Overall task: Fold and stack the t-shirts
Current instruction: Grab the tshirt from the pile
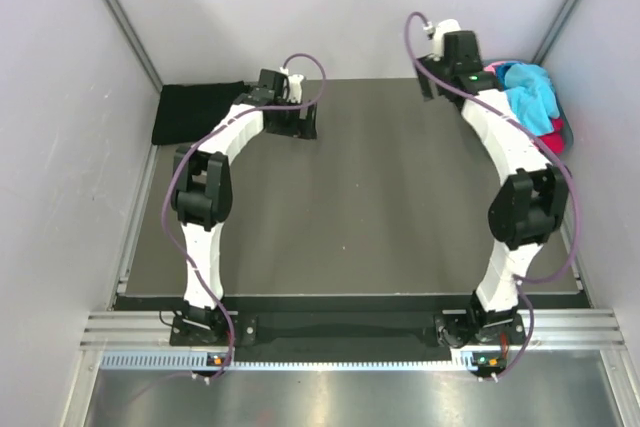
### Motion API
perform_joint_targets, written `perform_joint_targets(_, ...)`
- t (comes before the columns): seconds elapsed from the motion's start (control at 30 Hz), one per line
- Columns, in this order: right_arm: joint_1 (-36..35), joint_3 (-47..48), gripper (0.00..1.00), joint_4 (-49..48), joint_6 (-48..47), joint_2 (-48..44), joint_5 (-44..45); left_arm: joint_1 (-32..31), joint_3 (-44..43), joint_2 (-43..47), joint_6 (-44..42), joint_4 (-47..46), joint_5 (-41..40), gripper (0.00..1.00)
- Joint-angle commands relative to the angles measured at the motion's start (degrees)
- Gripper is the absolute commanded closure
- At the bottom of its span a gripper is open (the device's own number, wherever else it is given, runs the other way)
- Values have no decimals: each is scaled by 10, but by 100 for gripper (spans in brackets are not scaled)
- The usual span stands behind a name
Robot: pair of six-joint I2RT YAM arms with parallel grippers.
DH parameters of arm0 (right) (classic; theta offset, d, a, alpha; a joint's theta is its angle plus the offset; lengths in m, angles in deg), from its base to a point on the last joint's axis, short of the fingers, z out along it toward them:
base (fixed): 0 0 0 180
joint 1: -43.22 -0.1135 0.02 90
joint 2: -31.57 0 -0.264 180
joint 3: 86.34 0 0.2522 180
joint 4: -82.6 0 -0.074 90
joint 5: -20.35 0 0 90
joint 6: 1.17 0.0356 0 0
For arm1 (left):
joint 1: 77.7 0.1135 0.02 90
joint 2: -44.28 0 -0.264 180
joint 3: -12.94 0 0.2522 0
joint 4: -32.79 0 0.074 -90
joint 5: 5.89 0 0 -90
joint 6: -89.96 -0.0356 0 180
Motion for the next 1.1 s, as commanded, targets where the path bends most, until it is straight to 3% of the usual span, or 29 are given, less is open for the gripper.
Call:
perform_joint_targets(0.0, 71, -7, 2, 40, -39, -65, 6, -40, -18, 10, -19, 10, 7, 1)
perform_joint_targets(0.1, 125, -17, 13, 46, -71, -84, -41, -61, -30, 3, -75, 18, -11, 1)
perform_joint_targets(0.27, 205, 50, 25, 119, -66, -27, -120, -67, -58, -17, -103, 39, -35, 5)
perform_joint_targets(0.37, 210, 49, 25, 116, -80, -4, -104, -57, -64, -6, -113, 73, -8, 12)
perform_joint_targets(0.4, 212, 49, 26, 115, -86, 4, -115, -47, -50, 4, -114, 67, 38, 14)
perform_joint_targets(0.47, 214, 62, 31, 125, -102, 15, -139, -39, -7, 30, -113, 49, 69, 18)
perform_joint_targets(0.57, 228, 100, 39, 139, -106, 54, -133, -29, -25, 16, -80, 78, 75, 20)
perform_joint_targets(0.93, 277, 145, 44, 93, -115, 132, -92, -30, -24, 5, -117, 78, 36, 22)
perform_joint_targets(1.03, 274, 149, 66, 93, -115, 134, -109, -30, -32, 0, -114, 75, 34, 22)
perform_joint_targets(1.07, 271, 151, 81, 93, -116, 133, -110, -30, -33, -3, -112, 75, 33, 22)
